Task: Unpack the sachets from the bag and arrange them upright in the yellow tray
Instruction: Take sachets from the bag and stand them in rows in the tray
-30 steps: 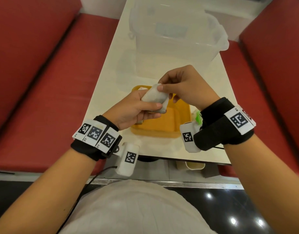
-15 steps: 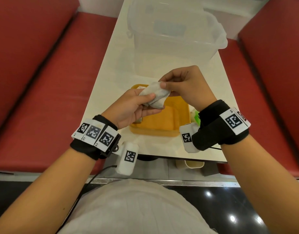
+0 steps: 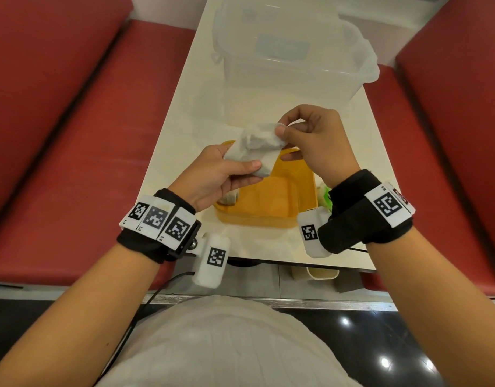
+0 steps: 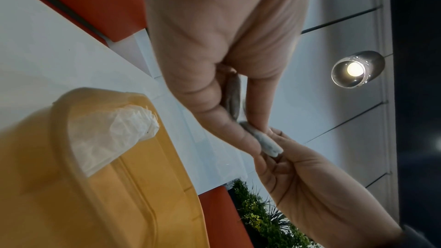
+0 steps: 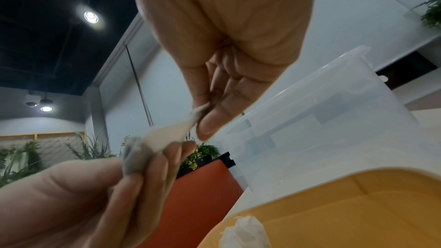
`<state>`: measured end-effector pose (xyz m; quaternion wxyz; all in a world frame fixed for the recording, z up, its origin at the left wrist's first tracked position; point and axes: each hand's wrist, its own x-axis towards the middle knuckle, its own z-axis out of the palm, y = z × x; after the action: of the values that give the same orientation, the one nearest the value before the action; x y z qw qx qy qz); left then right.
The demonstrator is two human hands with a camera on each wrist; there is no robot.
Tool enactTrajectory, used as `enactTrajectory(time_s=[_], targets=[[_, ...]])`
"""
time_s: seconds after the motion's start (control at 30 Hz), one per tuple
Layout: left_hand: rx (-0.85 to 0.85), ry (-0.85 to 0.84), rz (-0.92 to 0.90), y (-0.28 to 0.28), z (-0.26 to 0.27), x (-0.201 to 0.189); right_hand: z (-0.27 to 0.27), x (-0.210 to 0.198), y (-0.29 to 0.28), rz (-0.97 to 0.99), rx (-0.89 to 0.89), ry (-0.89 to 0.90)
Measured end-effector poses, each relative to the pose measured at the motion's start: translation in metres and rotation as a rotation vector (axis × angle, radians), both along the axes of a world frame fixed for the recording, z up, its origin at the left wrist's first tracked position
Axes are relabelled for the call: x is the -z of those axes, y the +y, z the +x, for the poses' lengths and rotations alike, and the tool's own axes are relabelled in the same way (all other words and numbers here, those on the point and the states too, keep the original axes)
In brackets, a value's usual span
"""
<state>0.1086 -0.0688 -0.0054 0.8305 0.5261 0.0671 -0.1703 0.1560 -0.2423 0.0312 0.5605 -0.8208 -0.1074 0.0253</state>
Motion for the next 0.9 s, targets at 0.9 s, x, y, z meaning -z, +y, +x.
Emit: enactTrajectory(time_s=[0.9], targets=[[0.014,-0.027,0.07,0.012,0.007,0.008,0.016,-0.038,0.019,-0.724,-0.24,-0.317]])
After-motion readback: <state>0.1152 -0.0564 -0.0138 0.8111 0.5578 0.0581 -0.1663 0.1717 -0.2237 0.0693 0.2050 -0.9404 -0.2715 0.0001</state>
